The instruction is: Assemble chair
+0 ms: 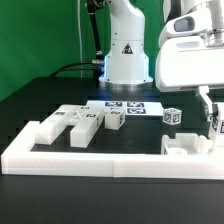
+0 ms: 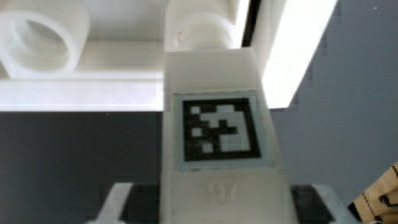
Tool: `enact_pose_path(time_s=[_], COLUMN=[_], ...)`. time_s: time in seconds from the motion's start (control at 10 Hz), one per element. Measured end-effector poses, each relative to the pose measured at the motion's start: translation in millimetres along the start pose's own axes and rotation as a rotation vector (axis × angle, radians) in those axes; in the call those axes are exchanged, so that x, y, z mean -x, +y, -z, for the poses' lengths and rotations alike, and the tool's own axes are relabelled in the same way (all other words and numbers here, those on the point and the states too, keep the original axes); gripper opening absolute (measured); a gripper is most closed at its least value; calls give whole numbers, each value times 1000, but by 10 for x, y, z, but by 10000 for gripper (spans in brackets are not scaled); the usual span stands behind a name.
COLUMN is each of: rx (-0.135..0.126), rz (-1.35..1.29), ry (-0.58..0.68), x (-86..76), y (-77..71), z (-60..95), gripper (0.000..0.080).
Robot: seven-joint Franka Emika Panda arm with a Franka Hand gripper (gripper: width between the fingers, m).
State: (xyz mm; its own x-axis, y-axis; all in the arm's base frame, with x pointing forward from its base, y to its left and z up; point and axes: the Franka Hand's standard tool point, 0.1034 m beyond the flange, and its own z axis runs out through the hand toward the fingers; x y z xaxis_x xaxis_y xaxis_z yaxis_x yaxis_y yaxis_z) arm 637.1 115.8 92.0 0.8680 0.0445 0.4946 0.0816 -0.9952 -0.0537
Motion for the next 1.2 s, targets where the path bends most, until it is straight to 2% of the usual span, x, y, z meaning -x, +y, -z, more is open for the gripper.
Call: enact_pose_path(time_s=[0.3,0.8,1.1,1.2], rx=[0,0,1,2], rz=[6,24,33,36], ry=[-4,92,94,94], x=[55,53,52,53], y=[-14,-67,-63,-63], z=[-31,-34,-32,-33], gripper=[292,292,292,405])
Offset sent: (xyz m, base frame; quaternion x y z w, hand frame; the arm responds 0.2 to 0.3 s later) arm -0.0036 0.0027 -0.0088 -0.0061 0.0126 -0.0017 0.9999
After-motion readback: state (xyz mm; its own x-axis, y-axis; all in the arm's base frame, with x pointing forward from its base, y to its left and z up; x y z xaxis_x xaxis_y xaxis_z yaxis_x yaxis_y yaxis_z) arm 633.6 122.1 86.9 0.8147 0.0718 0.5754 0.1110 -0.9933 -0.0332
